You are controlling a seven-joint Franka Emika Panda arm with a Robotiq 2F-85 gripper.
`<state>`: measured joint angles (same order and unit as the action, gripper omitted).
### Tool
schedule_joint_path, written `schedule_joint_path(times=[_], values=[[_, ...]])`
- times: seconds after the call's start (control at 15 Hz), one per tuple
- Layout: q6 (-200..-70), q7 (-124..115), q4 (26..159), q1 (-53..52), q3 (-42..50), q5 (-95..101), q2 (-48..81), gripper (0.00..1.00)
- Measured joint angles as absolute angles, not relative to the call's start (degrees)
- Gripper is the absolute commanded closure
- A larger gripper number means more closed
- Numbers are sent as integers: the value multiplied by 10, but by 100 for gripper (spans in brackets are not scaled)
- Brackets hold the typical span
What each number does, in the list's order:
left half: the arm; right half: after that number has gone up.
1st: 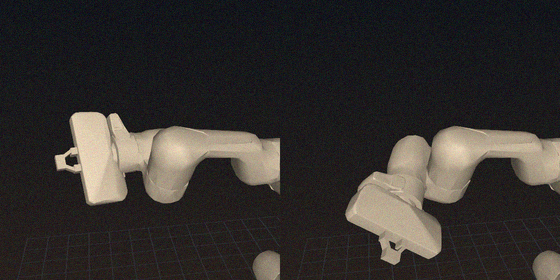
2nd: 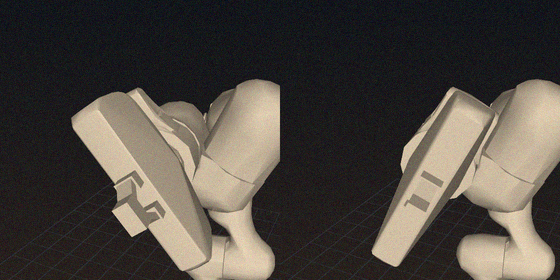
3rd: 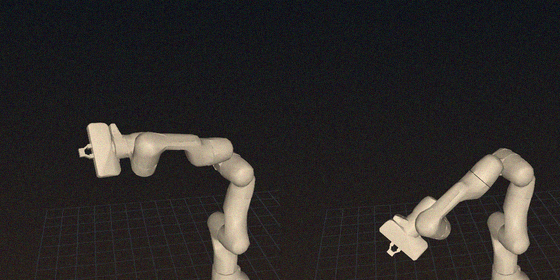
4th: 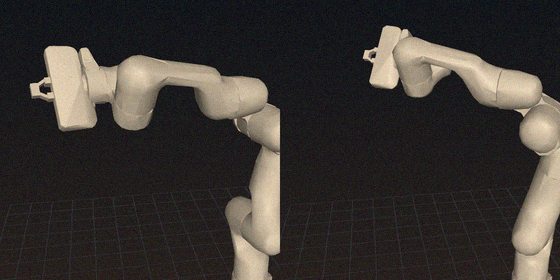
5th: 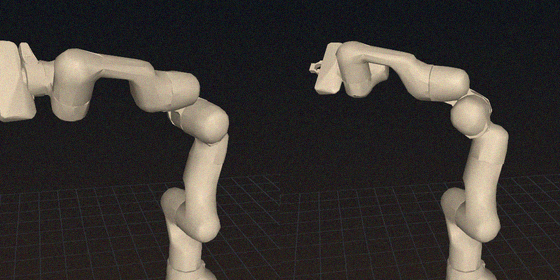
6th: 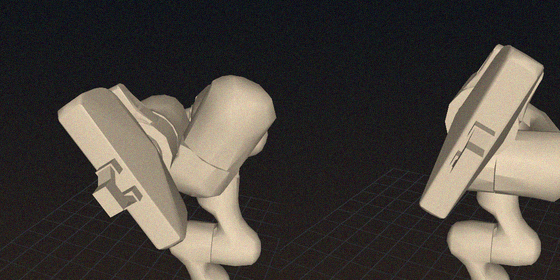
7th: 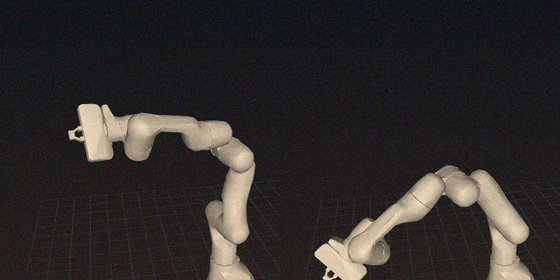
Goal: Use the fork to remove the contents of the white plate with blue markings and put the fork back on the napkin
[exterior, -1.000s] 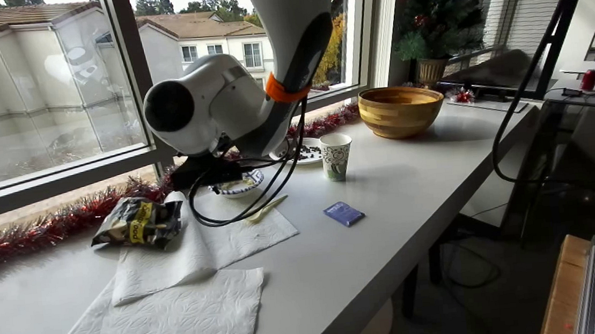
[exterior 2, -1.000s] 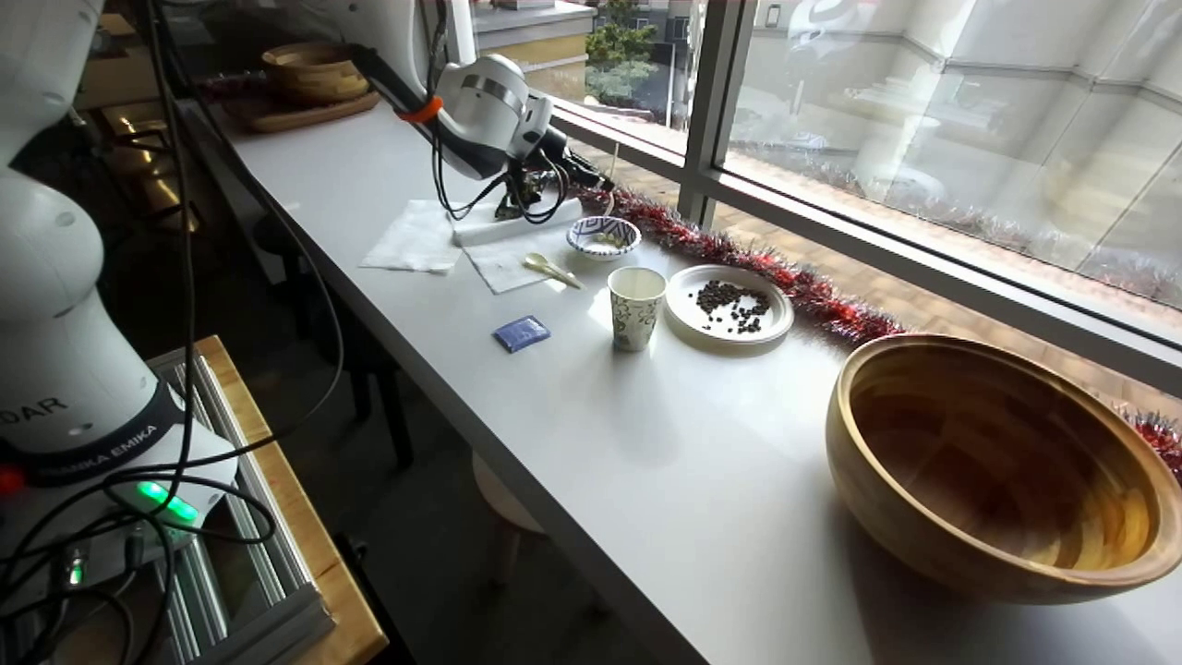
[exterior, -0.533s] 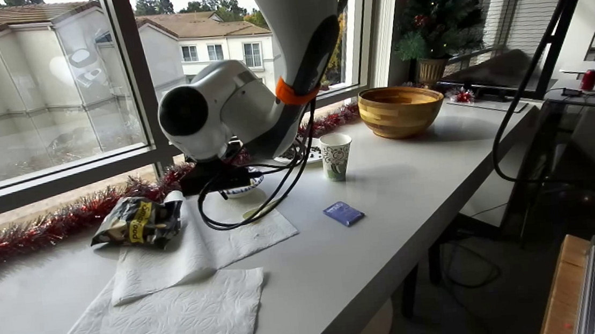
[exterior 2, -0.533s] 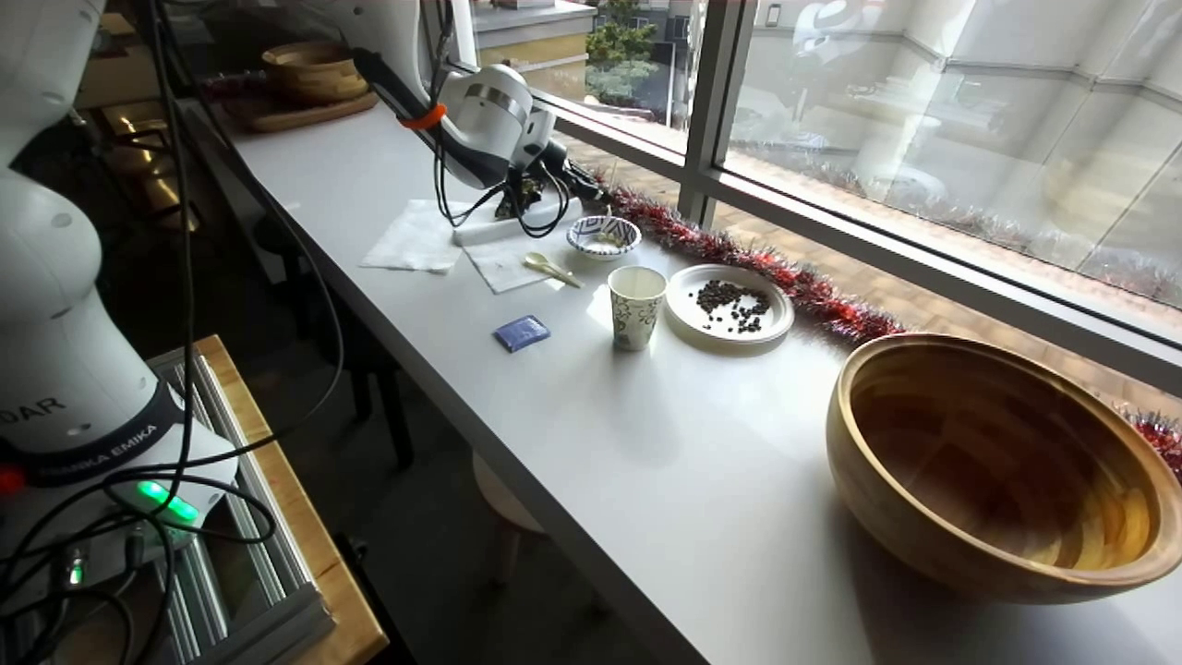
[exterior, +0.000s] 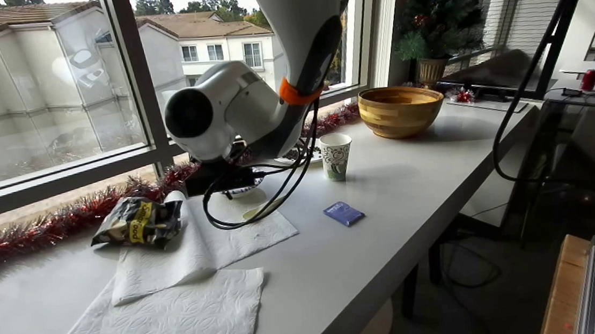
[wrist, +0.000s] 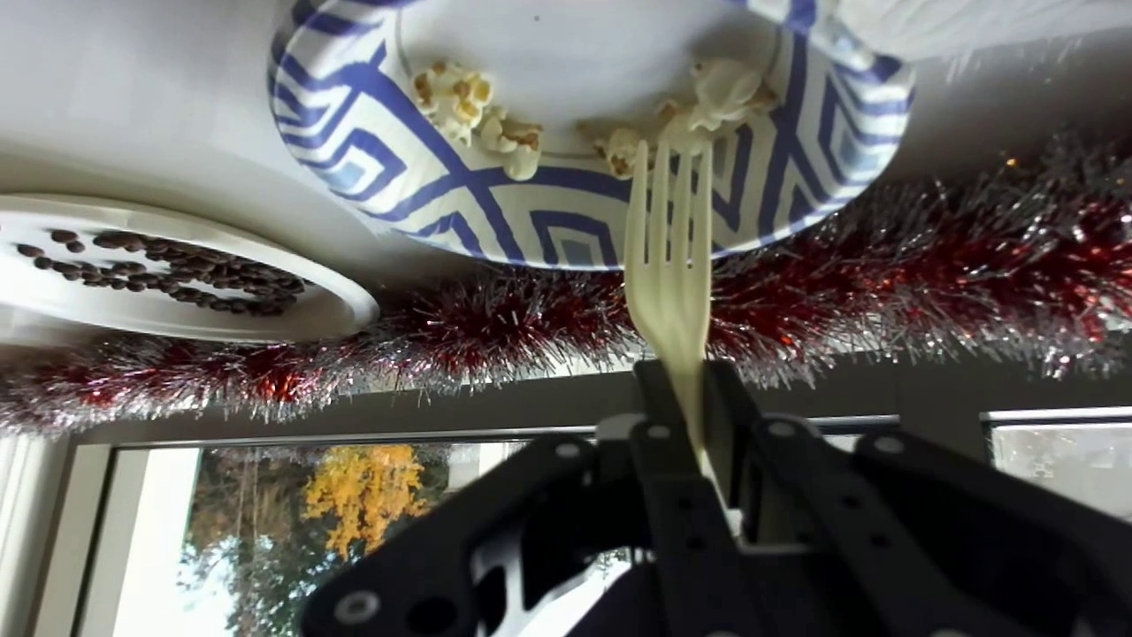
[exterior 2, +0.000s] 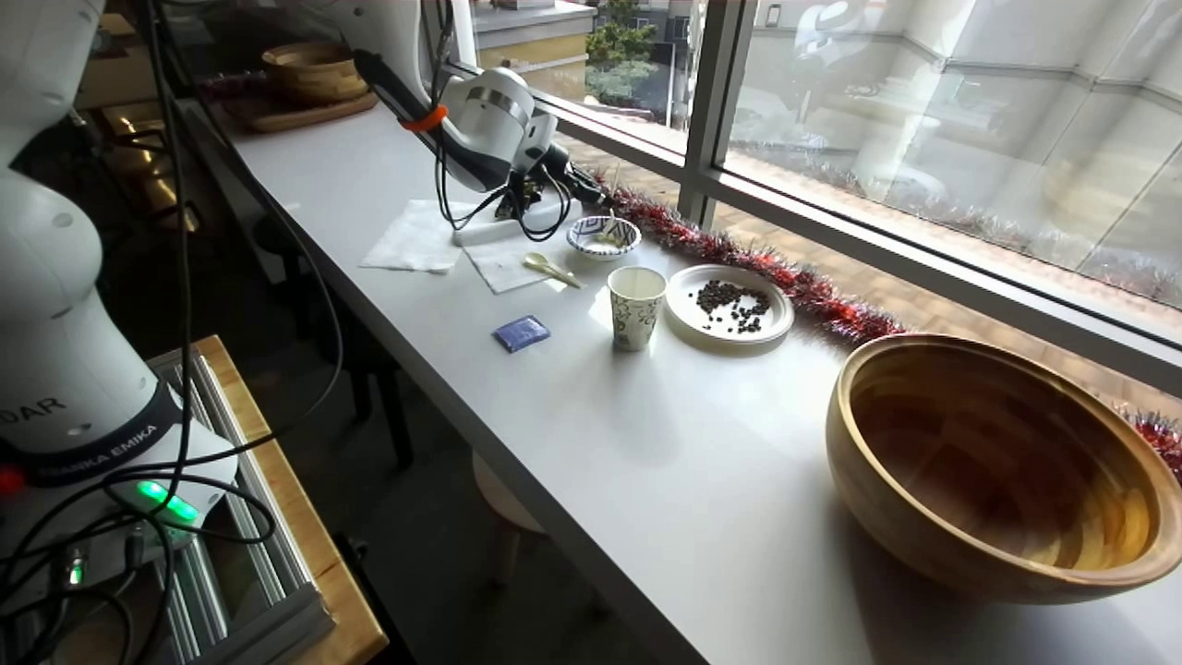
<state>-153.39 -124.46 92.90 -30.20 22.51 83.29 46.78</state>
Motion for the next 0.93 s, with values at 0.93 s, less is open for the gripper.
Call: schedule_joint_path(times=[0.93], values=[[-1534, -1249, 907, -306, 225, 840, 483, 97]])
